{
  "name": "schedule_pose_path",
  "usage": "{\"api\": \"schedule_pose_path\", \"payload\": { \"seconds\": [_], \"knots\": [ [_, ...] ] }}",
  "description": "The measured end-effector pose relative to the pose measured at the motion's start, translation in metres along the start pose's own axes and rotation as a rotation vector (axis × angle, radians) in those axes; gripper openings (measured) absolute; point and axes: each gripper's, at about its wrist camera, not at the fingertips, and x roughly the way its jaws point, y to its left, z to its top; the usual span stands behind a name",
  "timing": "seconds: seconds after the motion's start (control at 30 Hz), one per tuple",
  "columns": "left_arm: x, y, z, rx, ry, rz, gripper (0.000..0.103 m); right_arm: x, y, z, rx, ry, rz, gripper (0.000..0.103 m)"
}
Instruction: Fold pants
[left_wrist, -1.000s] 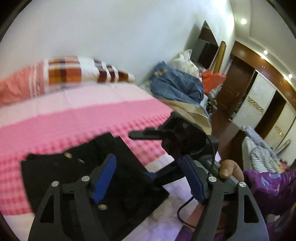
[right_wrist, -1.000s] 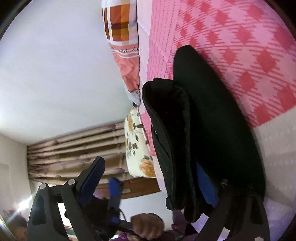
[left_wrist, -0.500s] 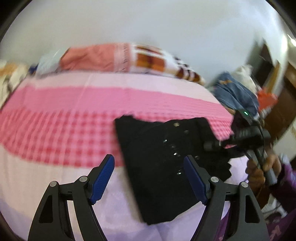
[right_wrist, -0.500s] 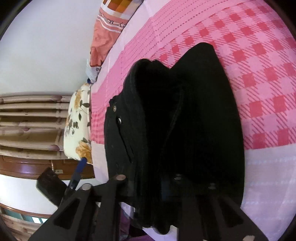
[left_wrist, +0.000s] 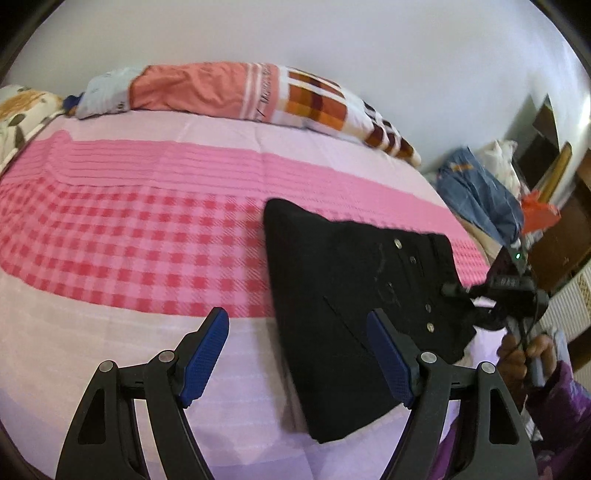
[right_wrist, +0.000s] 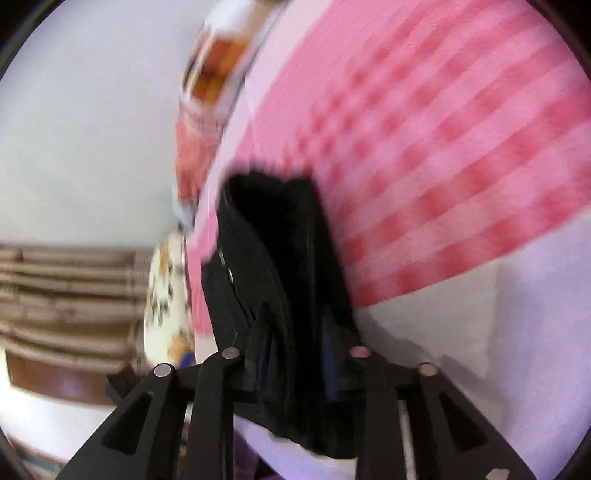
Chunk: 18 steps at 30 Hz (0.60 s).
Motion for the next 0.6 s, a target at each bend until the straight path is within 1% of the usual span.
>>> {"api": "schedule_pose_path", "payload": {
  "seconds": [0.03, 0.07, 0.13, 0.2, 0.27, 0.3, 0.33, 0.4, 0.5, 0.57, 0.6],
  "knots": [
    [0.001, -0.003, -0.001, 0.012, 0.003, -0.005, 0.077, -0.015, 0.004, -0.003, -0.011, -0.039, 0.006, 0.027],
    [0.002, -0.005, -0.001, 0.021, 0.002, -0.006, 0.077, -0.03, 0.01, -0.009, -0.014, -0.053, 0.063, 0.027],
    [0.004, -0.008, -0.001, 0.034, 0.003, -0.01, 0.077, -0.047, 0.018, -0.026, -0.012, -0.059, 0.118, 0.028],
    [0.008, -0.008, -0.001, 0.026, 0.019, -0.022, 0.077, -0.048, 0.018, -0.045, 0.026, -0.031, 0.156, 0.029],
    [0.012, -0.007, -0.002, 0.004, 0.035, -0.04, 0.077, -0.039, 0.008, -0.062, 0.112, 0.009, 0.184, 0.029],
    [0.013, -0.006, -0.002, -0.006, 0.036, -0.05, 0.077, -0.032, 0.004, -0.068, 0.146, 0.025, 0.189, 0.029],
    [0.013, -0.006, -0.003, -0.013, 0.036, -0.059, 0.077, -0.026, -0.001, -0.073, 0.169, 0.033, 0.167, 0.029],
    [0.011, -0.007, -0.003, -0.016, 0.032, -0.062, 0.077, -0.017, -0.005, -0.074, 0.186, 0.02, 0.138, 0.029],
    [0.008, -0.005, -0.004, -0.022, 0.024, -0.069, 0.077, -0.014, -0.015, -0.071, 0.242, -0.001, 0.166, 0.029],
    [0.007, -0.005, -0.004, -0.027, 0.027, -0.073, 0.077, -0.013, -0.014, -0.07, 0.244, -0.009, 0.143, 0.03],
    [0.007, -0.005, -0.004, -0.028, 0.028, -0.072, 0.077, -0.014, -0.013, -0.07, 0.241, -0.015, 0.138, 0.031]
  ]
}}
